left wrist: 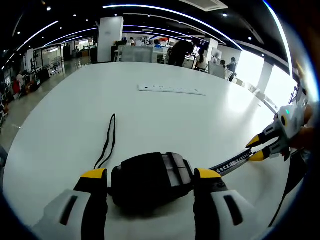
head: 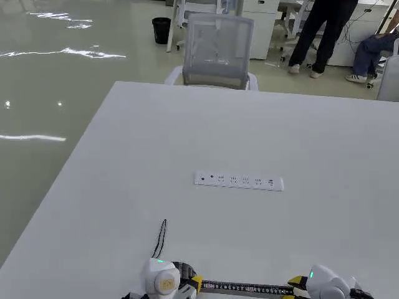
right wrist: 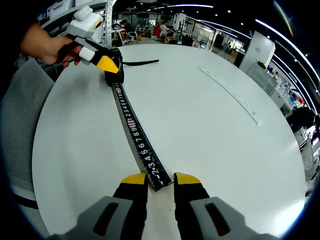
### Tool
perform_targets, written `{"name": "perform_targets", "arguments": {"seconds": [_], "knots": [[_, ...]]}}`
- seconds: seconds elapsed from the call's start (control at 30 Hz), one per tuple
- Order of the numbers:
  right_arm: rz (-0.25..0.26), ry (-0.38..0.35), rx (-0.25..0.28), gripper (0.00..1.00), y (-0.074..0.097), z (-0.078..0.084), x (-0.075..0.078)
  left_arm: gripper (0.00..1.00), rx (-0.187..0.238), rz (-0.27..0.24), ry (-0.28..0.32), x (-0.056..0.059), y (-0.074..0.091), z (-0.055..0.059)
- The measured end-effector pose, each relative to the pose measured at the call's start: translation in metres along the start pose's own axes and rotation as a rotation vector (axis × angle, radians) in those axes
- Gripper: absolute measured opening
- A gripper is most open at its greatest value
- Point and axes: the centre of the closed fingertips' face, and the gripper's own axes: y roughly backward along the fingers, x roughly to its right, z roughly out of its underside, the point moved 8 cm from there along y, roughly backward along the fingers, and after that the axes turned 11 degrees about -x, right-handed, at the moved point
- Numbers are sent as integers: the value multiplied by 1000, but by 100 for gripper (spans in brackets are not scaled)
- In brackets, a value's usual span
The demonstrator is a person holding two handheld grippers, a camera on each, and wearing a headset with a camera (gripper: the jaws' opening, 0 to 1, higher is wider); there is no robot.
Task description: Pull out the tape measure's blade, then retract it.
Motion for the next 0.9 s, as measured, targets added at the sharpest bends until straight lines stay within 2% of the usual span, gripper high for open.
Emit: {"name": "perform_targets", "arguments": {"seconds": [0.1, 0.4, 0.9], "knots": [[-1, 4, 0, 19, 0, 0, 0, 63, -3, 0, -19, 5, -1, 1], [-14, 13, -16, 18, -1, 0, 2, 63, -37, -34, -59, 4, -1, 0], [-50, 109, -87, 13, 1, -6, 1, 59, -46, -43, -94, 4, 1, 0]]}}
